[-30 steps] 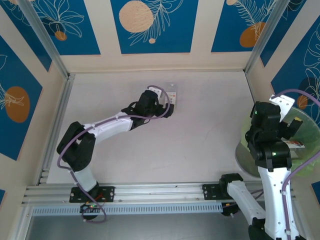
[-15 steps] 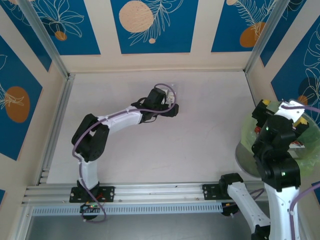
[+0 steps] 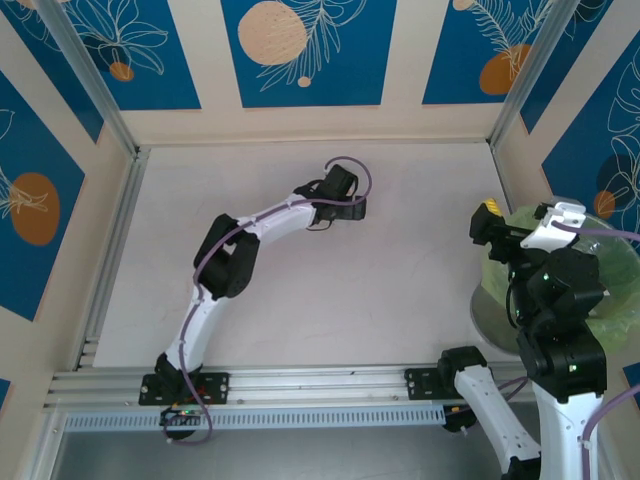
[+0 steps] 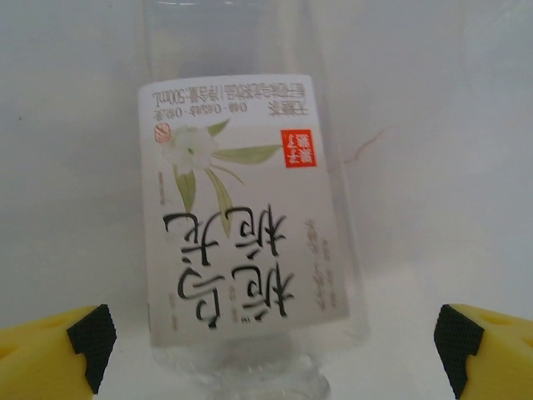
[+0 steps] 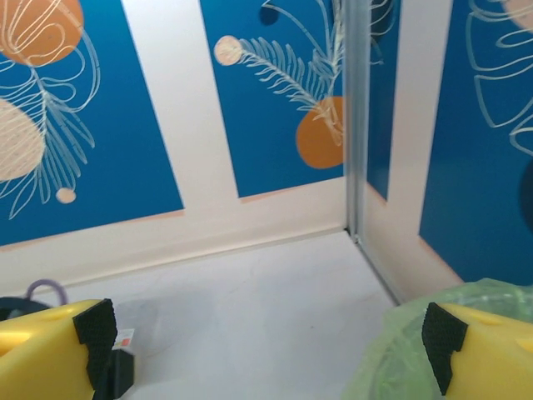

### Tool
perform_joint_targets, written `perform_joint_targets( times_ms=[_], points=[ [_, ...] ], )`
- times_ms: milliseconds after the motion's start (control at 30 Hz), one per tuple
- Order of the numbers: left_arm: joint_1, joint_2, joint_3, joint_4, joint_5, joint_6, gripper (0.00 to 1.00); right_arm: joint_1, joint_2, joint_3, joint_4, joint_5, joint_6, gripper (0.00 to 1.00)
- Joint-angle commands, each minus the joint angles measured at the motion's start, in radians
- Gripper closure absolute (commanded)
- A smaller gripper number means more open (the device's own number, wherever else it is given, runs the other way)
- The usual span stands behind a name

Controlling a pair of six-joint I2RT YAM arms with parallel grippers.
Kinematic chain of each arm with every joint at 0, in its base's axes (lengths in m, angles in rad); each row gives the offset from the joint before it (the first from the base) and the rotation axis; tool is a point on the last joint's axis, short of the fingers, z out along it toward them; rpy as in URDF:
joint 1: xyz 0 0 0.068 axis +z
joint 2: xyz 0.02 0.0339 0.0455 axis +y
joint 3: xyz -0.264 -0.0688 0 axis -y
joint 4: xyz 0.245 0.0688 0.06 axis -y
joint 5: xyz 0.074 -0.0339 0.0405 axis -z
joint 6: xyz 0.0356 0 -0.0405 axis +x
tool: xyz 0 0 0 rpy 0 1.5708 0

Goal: Put the plastic bottles in the bin

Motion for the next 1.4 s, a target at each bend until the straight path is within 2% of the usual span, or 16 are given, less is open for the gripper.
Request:
perform_joint_targets(
  times_ms=[0, 233, 367, 500, 700, 833, 1067, 1367],
  points=[
    [-0.003, 0.050, 0.064, -0.081, -0.069, -0.004, 0.00, 0.003, 0.006, -0.006, 0.037, -0.064, 0.027, 0.04],
    [-0.016, 0.145, 0.155, -0.105, -0.140, 0.071, 0.01, 0.004, 0.008, -0.019, 0.027, -0.044, 0.013, 0.04],
    [-0.018, 0.187, 0.229, -0.152, -0.146, 0.092, 0.05, 0.004, 0.009, -0.019, 0.015, -0.042, 0.014, 0.04],
    [-0.018, 0.219, 0.289, -0.190, -0.133, 0.098, 0.17, 0.004, 0.016, -0.020, 0.008, -0.069, 0.010, 0.04],
    [-0.021, 0.211, 0.278, -0.178, -0.113, 0.144, 0.36, 0.004, 0.047, -0.020, -0.022, -0.155, 0.011, 0.04],
    [-0.024, 0.159, 0.202, -0.127, -0.078, 0.177, 0.41, 0.004, 0.072, -0.043, -0.011, -0.241, 0.044, 0.04],
    [-0.024, 0.017, 0.019, -0.025, -0.020, 0.193, 0.43, 0.005, 0.126, -0.096, 0.054, -0.341, 0.137, 0.04],
    [-0.025, -0.206, -0.278, 0.147, 0.160, 0.191, 0.44, 0.007, 0.203, -0.103, 0.090, -0.398, 0.216, 0.04]
  ],
)
